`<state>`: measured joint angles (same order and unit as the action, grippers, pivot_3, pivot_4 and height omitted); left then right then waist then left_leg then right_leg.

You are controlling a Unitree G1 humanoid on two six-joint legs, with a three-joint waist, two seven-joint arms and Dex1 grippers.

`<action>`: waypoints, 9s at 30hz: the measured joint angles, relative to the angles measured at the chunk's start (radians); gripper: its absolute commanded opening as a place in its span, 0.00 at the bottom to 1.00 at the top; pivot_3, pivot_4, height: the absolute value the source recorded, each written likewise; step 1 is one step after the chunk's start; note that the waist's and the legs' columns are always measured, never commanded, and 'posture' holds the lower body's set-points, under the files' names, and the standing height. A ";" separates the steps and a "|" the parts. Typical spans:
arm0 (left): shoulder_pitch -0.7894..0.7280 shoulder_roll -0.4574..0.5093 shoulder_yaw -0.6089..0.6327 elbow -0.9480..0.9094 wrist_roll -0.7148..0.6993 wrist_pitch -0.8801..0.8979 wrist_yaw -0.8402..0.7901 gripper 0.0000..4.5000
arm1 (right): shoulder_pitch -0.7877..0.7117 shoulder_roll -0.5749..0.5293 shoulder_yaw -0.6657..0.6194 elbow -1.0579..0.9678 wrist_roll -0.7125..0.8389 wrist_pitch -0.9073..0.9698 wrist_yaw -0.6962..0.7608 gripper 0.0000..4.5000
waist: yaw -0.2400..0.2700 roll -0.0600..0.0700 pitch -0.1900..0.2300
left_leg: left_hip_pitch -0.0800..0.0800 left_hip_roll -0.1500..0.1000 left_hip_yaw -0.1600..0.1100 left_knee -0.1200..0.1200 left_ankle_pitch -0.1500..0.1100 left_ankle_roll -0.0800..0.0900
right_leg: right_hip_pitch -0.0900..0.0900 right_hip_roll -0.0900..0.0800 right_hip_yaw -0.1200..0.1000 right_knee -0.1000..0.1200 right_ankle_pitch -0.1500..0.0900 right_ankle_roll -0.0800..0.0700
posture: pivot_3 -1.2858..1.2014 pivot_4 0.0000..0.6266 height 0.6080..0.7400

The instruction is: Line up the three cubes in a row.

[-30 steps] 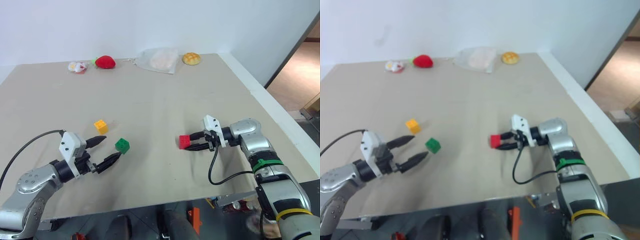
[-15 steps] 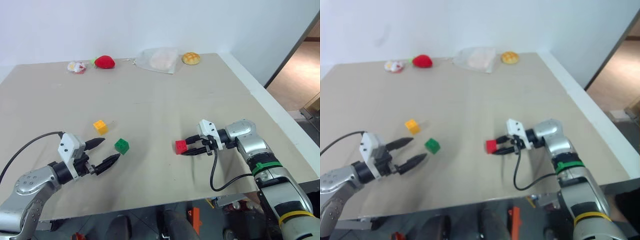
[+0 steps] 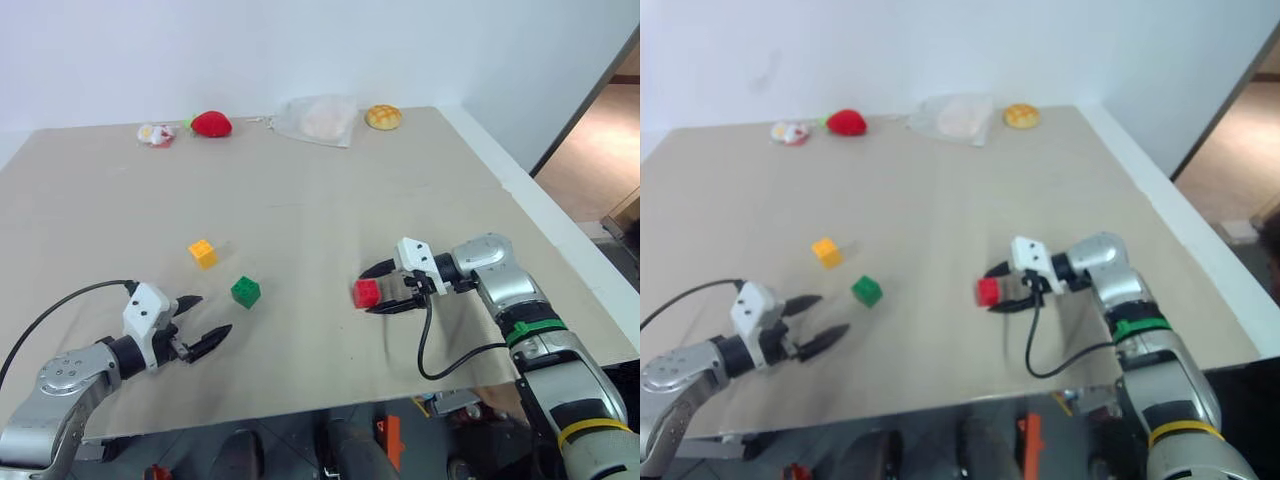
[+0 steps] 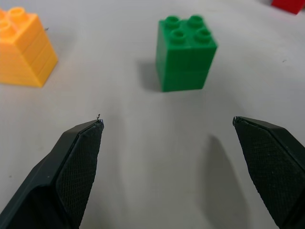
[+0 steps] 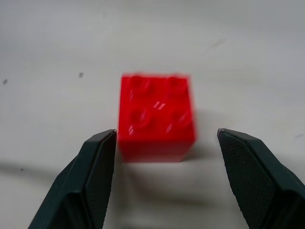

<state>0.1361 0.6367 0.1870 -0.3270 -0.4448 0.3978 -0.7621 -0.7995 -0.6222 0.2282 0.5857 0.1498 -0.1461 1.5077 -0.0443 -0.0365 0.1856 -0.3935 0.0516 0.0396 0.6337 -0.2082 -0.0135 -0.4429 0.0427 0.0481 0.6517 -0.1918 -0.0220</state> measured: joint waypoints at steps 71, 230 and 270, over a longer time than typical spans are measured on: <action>-0.651 -0.197 -0.449 0.569 0.214 -0.306 -0.386 0.29 | 0.420 -0.177 -0.282 -0.670 0.343 0.488 -0.249 0.79 | -0.001 -0.001 -0.001 | 0.000 -0.003 -0.002 0.002 -0.003 -0.002 | 0.001 0.003 0.002 -0.001 0.003 0.009 | 0.52 0.24 1.00; -0.556 -0.085 -0.310 0.565 0.160 -0.293 -0.505 0.29 | 0.263 -0.050 -0.213 -0.794 0.424 0.592 -0.376 0.79 | -0.001 -0.004 -0.001 | -0.001 -0.003 -0.002 0.002 -0.004 -0.004 | 0.000 0.007 0.011 -0.001 0.002 0.010 | 0.52 0.24 1.00; -0.124 0.172 0.090 0.242 0.011 -0.004 -0.260 0.99 | 0.420 -0.171 -0.272 -0.608 0.332 0.533 -0.371 0.79 | -0.008 -0.004 -0.001 | 0.002 0.003 -0.001 0.000 -0.006 -0.006 | -0.001 0.008 0.012 0.000 -0.003 -0.001 | 0.52 0.24 1.00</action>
<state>0.0121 0.8086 0.2773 -0.0850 -0.4340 0.3942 -1.0218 -0.3800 -0.7937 -0.0443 -0.0227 0.4818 0.3869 1.1370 -0.0520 -0.0409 0.1849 -0.3919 0.0547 0.0389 0.6336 -0.2140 -0.0196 -0.4438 0.0503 0.0598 0.6520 -0.1951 -0.0226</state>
